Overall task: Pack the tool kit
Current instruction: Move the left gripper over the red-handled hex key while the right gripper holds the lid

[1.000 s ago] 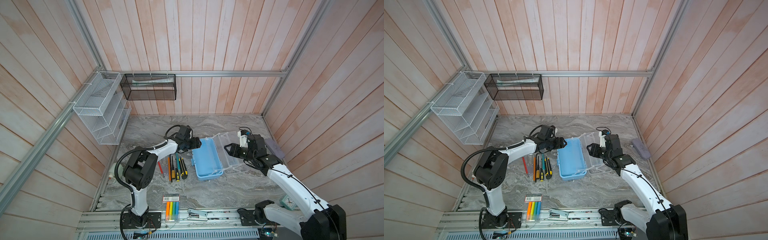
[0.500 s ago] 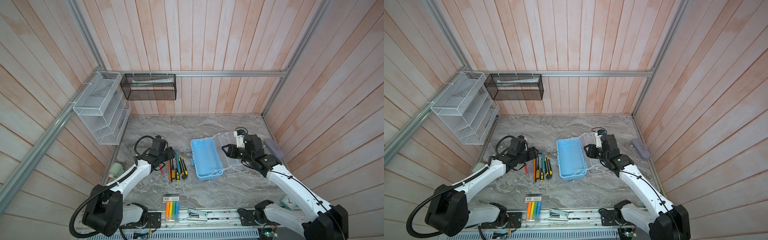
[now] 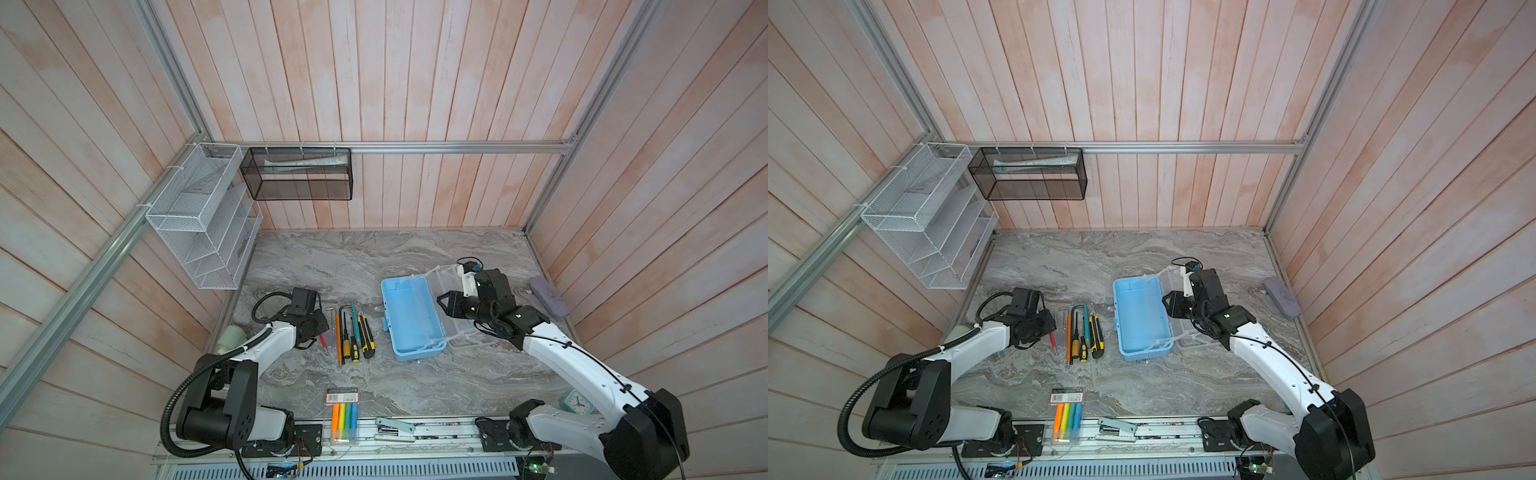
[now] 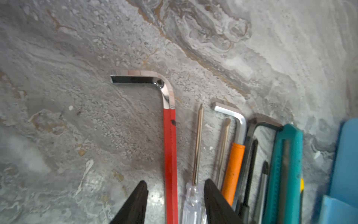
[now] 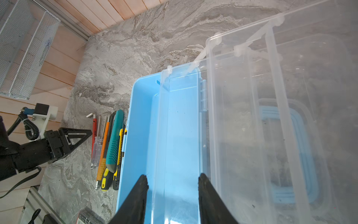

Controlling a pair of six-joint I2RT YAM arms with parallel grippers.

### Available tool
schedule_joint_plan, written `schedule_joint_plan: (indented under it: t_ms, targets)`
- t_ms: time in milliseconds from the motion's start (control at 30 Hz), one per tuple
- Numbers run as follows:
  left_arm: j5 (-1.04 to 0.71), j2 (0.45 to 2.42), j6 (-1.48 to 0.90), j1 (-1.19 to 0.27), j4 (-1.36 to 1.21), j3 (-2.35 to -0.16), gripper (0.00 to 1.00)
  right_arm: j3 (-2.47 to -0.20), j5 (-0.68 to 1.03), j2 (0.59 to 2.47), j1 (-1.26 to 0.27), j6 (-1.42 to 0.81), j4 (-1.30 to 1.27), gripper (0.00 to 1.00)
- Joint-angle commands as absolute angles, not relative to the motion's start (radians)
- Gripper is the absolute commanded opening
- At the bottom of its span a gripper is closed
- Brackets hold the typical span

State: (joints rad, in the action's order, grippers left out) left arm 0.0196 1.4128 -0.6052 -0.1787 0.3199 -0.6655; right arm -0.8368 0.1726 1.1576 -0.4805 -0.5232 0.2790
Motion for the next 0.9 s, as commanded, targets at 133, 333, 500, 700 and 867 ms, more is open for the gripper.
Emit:
schedule_joint_plan:
  t_ms: [133, 333, 500, 700, 867]
  targets:
    - [0.035, 1.464, -0.597, -0.166, 0.282, -0.690, 0.37, -0.830, 0.153, 1.172, -0.486, -0.528, 0.254, 0.42]
    - [0.061, 1.522, -0.577, -0.166, 0.288, -0.703, 0.29, -0.821, 0.146, 1.173, -0.486, -0.531, 0.242, 0.42]
    - [0.077, 1.554, -0.558, -0.167, 0.316, -0.724, 0.21, -0.808, 0.156, 1.177, -0.486, -0.536, 0.230, 0.42]
    - [0.077, 1.545, -0.541, -0.167, 0.321, -0.728, 0.14, -0.802, 0.167, 1.183, -0.486, -0.540, 0.218, 0.42]
    - [0.074, 1.541, -0.520, -0.167, 0.328, -0.734, 0.00, -0.794, 0.176, 1.183, -0.483, -0.540, 0.210, 0.42]
